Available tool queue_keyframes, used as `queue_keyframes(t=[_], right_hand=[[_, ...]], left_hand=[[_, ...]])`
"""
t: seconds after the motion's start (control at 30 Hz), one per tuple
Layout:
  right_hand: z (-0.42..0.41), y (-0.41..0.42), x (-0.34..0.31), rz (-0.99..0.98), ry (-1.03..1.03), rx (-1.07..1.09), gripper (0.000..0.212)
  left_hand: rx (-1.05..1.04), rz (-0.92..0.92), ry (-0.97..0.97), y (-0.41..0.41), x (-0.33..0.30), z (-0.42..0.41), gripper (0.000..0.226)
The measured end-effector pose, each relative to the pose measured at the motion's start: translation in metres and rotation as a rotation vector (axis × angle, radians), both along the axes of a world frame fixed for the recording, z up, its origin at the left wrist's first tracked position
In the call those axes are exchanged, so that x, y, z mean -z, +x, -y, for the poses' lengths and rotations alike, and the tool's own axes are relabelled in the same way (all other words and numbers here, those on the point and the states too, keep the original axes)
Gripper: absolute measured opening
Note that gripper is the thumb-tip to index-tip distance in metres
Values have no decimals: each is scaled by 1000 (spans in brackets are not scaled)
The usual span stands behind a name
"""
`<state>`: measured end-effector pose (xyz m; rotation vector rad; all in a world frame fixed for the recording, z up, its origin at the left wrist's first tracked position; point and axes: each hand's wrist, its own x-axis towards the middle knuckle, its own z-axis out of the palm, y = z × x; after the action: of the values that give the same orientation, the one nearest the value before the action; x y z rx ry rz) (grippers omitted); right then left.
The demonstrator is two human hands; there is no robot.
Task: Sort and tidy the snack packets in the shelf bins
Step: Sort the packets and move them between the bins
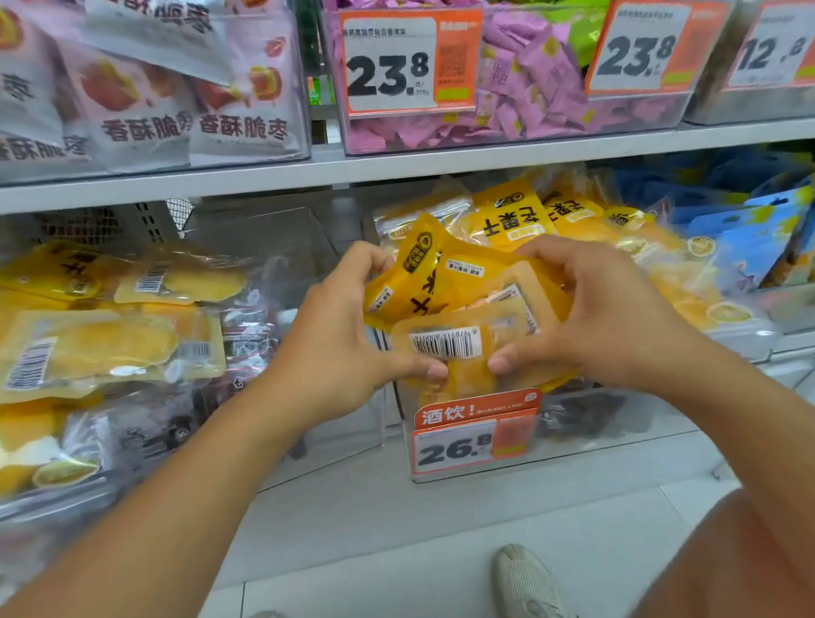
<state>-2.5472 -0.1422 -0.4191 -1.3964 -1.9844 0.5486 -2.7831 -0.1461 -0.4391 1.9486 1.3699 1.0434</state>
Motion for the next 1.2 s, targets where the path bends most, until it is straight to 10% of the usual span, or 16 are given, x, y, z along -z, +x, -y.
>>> queue_keyframes(t=[0.7, 1.0, 1.2], right_hand=[[-25, -161, -60, -240, 601, -423, 48], [-60, -265, 6, -120, 778, -526, 41], [-66, -285, 36, 317, 534, -614, 51]], left_hand=[[-387, 375, 596, -131, -44, 26, 41], [-609, -200, 918, -219, -11, 46, 21], [-563, -307, 434, -239, 18, 55, 54]])
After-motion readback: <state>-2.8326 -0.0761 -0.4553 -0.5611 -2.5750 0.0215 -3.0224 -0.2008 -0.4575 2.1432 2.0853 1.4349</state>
